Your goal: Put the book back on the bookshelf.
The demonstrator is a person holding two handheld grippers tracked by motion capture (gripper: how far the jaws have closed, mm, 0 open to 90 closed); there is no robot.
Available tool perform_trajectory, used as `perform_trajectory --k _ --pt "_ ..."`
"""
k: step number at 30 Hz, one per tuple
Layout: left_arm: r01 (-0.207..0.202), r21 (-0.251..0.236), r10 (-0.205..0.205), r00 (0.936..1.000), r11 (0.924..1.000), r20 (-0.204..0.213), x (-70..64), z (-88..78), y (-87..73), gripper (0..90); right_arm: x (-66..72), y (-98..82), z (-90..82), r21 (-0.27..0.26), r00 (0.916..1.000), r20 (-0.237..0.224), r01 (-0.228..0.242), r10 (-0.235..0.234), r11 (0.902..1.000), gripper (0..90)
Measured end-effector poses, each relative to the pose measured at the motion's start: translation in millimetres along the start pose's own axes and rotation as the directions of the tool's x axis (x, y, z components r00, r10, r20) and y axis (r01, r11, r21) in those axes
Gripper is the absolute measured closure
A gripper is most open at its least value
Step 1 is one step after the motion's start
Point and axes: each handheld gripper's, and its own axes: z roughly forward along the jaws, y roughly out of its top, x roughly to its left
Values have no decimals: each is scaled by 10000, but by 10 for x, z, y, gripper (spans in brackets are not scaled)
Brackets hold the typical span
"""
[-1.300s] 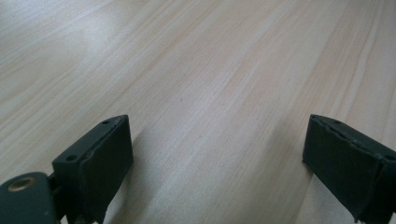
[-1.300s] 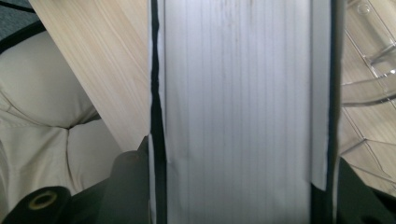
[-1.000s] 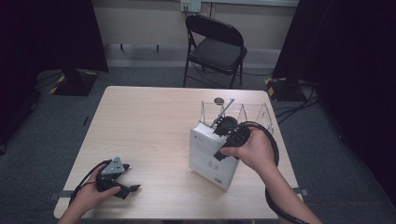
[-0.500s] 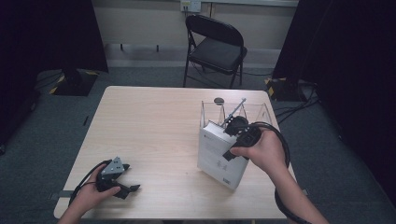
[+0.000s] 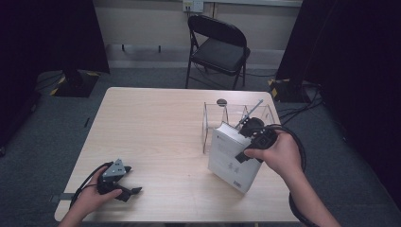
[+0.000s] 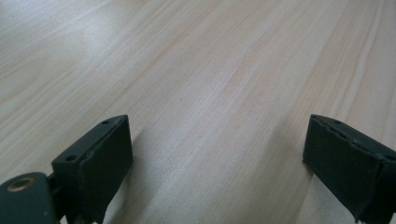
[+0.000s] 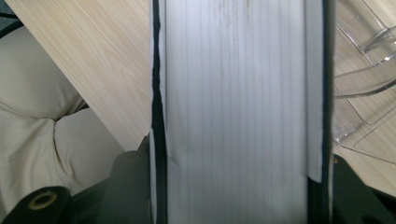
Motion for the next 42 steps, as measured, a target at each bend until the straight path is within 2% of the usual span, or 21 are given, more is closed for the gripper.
perform_trajectory --k 2,7,9,19,22,26,34,42 --pt "-5 6 5 10000 10000 2 0 0 0 79 -8 -25 -6 -19 9999 122 -2 2 10000 521" --pt "-23 6 23 10000 10000 -1 1 -1 0 79 -44 -84 -23 76 9999 85 -117 117 9999 521" --pt "-22 7 22 10000 10000 -4 1 -1 0 79 -56 -112 -29 31 9996 235 -141 140 9999 521" --pt "-1 4 1 10000 10000 1 0 0 0 79 -119 -231 -84 80 9989 205 -431 430 9990 521" --pt "-2 4 2 10000 10000 4 0 0 0 79 -135 -274 -89 28 9980 324 -538 536 9985 521" --pt "-11 4 11 10000 10000 1 1 0 0 79 -167 -335 -106 106 9975 208 -684 682 9976 521" --pt "-3 7 3 10000 10000 4 1 0 0 79 -220 -463 -135 104 9948 419 -938 933 9955 521" --pt "-17 13 17 10000 10000 11 2 0 1 77 -267 -561 -184 83 9926 387 -1154 1149 9933 521"
